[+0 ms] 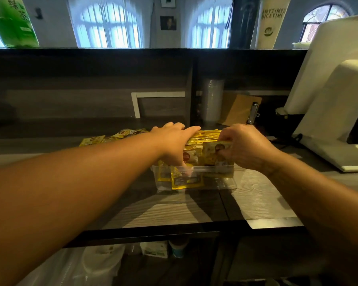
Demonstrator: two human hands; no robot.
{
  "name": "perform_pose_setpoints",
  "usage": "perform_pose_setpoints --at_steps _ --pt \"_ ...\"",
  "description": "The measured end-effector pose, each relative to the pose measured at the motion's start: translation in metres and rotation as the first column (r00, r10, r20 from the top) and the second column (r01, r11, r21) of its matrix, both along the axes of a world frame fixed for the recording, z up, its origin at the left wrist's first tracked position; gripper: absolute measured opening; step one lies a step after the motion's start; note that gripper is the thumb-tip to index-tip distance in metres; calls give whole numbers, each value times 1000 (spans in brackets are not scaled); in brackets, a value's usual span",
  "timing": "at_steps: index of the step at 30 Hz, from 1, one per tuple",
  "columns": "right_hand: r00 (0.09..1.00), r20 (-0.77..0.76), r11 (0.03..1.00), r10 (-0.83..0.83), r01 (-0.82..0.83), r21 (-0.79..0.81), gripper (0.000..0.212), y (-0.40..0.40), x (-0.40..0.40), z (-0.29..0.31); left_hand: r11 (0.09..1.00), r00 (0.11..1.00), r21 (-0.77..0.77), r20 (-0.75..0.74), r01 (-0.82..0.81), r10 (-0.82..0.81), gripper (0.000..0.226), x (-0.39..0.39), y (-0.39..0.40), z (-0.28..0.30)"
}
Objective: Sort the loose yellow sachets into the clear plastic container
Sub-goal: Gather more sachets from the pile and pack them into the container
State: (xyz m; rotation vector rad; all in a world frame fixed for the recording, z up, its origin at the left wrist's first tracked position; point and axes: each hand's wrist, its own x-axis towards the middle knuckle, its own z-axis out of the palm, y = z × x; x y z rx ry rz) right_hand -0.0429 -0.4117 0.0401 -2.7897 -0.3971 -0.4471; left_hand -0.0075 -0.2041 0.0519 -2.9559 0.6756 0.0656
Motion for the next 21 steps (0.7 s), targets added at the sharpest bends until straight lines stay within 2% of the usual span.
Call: perform_pose_setpoints --at_steps 2,4,8,11,14,16,21 --pt "1000 20 971 10 -5 -239 30 2 7 1 997 1000 74 -25 -12 14 137 2 -1 -1" --pt "1000 -22 916 13 -21 -401 50 5 13 4 996 999 92 -30 -13 15 141 4 -4 -3" --pt "1000 -29 832 -10 -8 -555 90 13 25 7 996 1000 94 -28 -2 5 141 7 -4 -5" --pt "981 -185 803 -52 -70 -592 112 21 34 7 993 1000 118 -10 0 1 135 7 -5 -6" --pt "956 -288 825 -56 -118 -553 122 29 42 5 994 999 105 30 15 -18 127 8 -6 -8" --pt "956 -288 832 -56 -115 -542 124 32 43 4 995 997 94 62 32 -38 122 10 -6 -9" --pt "983 -179 849 -37 -64 -524 104 34 43 0 997 986 59 151 59 -67 116 12 -5 -16"
